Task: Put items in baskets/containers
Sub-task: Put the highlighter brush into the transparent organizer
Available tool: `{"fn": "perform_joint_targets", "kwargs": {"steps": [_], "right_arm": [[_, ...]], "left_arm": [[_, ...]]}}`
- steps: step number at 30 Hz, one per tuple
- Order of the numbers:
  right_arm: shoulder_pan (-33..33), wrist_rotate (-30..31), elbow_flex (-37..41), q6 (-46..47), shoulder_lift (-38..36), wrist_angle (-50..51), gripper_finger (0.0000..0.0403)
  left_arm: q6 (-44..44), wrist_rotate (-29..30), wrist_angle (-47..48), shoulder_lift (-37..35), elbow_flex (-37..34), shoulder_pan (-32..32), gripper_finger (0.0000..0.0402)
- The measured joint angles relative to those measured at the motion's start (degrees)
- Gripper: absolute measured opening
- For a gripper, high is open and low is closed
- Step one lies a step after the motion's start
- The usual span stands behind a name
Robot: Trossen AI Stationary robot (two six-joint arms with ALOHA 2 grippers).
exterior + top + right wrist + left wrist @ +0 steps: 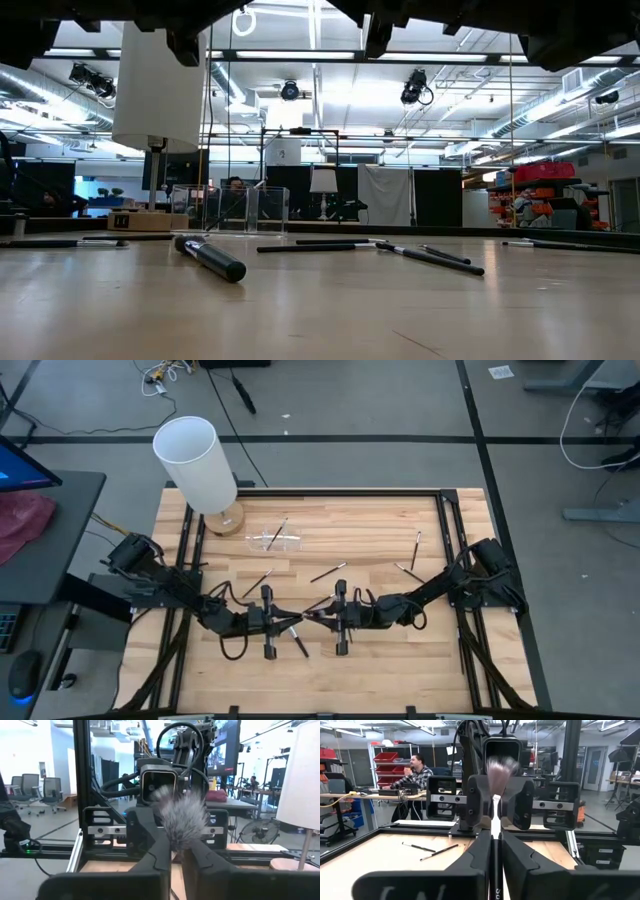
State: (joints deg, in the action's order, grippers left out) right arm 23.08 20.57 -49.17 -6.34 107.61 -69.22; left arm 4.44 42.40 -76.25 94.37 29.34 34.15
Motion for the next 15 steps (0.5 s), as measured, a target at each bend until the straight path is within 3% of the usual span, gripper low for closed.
{"fn": "perform_joint_targets", "kwargs": {"steps": [4,10,15], "right_arm": [[0.7,4.2,0.0,1.3,-0.2,1.8,0.0018],[2.2,10.7,0.0,6.4,-6.4,16.4,0.0010],[1.6,11.4,0.0,17.3,-12.0,30.0,0.0010]], "left_arm": [[0.8,1.1,0.9,0.0,0.0,0.0,0.0066],[2.2,5.1,4.1,0.0,0.0,0.9,0.0157],[2.5,9.8,16.5,0.0,4.2,0.3,0.0203]]}}
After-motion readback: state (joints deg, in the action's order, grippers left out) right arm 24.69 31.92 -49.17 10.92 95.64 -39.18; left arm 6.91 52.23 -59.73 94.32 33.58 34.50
